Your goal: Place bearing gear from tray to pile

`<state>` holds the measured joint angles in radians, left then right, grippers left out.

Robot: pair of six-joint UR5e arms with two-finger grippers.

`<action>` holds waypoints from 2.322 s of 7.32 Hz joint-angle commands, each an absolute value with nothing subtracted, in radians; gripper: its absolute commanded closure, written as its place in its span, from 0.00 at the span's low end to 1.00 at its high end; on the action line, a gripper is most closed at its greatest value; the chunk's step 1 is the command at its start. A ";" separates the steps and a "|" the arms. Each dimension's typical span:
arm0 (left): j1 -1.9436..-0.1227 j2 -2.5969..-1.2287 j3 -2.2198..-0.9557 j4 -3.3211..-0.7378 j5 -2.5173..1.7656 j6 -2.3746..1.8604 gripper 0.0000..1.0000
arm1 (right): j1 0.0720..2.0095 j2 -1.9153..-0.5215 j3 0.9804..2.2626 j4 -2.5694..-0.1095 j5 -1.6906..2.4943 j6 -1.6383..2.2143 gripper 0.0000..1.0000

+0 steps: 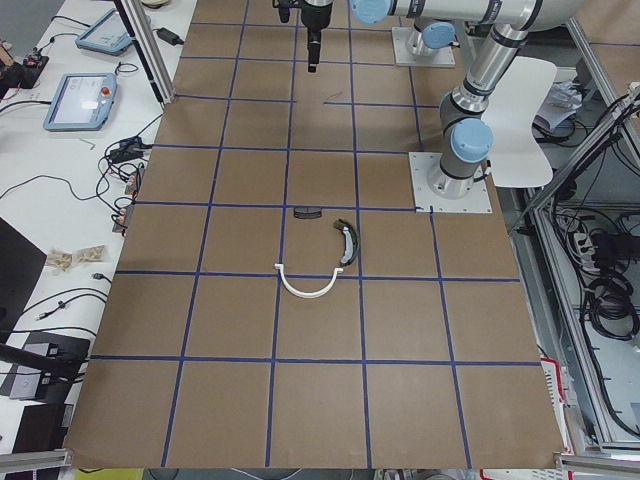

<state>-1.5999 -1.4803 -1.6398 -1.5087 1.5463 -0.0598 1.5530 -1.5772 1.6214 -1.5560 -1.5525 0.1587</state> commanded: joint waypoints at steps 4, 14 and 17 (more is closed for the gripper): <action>-1.600 -1.479 -1.640 -1.509 1.546 -0.060 0.00 | 1.537 -1.574 1.621 -1.557 -1.559 0.150 0.00; -1.600 -1.468 -1.638 -1.516 1.548 -0.060 0.00 | 0.944 -1.452 1.621 -1.714 -1.598 -0.413 0.00; -1.598 -1.465 -1.638 -1.517 1.548 -0.060 0.00 | 0.853 -1.350 1.609 -1.844 -1.597 -0.653 0.00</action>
<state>-1.5986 -1.4665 -1.6393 -1.5157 1.5478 -0.0598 0.8880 -1.3977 1.6127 -1.7479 -1.5961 -0.5734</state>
